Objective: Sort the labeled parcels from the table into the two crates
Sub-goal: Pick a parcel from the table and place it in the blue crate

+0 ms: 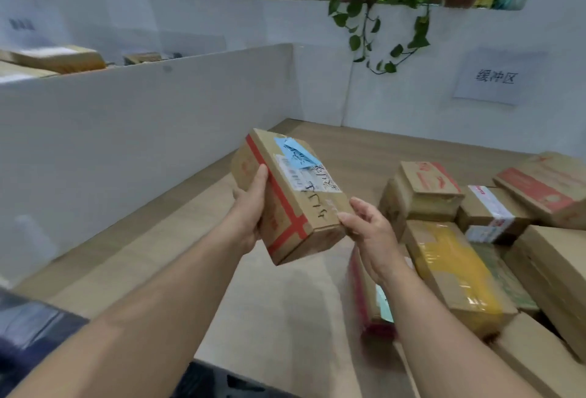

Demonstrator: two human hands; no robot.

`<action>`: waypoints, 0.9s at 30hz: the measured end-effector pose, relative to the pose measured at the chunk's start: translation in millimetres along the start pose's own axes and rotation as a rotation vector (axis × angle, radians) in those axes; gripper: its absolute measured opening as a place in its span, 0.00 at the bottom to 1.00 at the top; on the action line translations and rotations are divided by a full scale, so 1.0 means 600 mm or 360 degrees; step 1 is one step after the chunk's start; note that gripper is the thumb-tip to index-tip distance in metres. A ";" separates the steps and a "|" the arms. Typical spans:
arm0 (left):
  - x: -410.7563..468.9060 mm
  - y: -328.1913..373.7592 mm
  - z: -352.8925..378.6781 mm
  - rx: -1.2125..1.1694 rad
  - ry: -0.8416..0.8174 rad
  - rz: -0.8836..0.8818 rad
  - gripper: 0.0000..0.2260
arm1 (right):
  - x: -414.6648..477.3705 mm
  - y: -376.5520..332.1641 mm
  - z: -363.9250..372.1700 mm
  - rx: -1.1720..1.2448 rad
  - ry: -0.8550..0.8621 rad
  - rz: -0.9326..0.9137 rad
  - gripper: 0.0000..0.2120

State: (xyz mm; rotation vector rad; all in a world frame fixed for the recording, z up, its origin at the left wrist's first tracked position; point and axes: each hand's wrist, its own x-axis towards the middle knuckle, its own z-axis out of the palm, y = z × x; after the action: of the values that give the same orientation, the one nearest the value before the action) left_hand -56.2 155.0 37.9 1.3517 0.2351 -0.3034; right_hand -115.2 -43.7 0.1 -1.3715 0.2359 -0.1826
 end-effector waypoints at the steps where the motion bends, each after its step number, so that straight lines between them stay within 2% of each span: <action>1: -0.005 -0.002 -0.013 0.0139 -0.0047 -0.0018 0.38 | -0.002 0.003 0.013 -0.0129 -0.0015 -0.0032 0.37; 3: -0.008 -0.008 -0.038 0.0387 -0.0123 -0.0054 0.44 | -0.007 0.006 0.034 -0.0400 -0.0044 -0.0118 0.38; 5: -0.005 -0.016 -0.064 0.0373 -0.0135 -0.0043 0.36 | -0.006 0.011 0.049 -0.0530 -0.0099 -0.0189 0.37; 6: -0.003 -0.020 -0.079 0.0320 -0.0115 -0.0008 0.30 | -0.006 0.011 0.056 -0.0525 -0.0143 -0.0192 0.36; 8: -0.003 -0.026 -0.108 0.0243 -0.0098 0.0064 0.26 | -0.005 0.011 0.068 -0.0410 -0.0285 -0.0143 0.32; 9: -0.009 -0.028 -0.121 0.0217 -0.0109 0.0108 0.25 | -0.004 0.013 0.072 -0.0353 -0.0378 -0.0085 0.33; 11: -0.026 -0.033 -0.146 0.0180 -0.0148 0.0192 0.22 | -0.001 0.021 0.077 -0.0314 -0.0596 0.0096 0.42; 13: -0.039 -0.041 -0.174 0.0165 -0.0175 0.0223 0.24 | -0.002 0.032 0.086 -0.0305 -0.0825 0.0262 0.46; 16: -0.058 -0.054 -0.220 0.0130 -0.0159 0.0228 0.30 | -0.003 0.056 0.112 -0.0246 -0.1069 0.0365 0.45; 23: -0.139 -0.101 -0.337 -0.0017 0.0172 0.0220 0.37 | -0.033 0.107 0.221 -0.0282 -0.1300 0.0437 0.43; 27: -0.193 -0.131 -0.410 0.0039 0.0387 0.0229 0.35 | -0.069 0.143 0.295 -0.0368 -0.1406 0.0473 0.39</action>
State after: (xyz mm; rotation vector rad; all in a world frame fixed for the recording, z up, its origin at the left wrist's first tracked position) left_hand -190.0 389.8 -45.5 1.4217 0.3357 -0.0204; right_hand -107.9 150.7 -49.8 -1.5009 -0.2906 0.7108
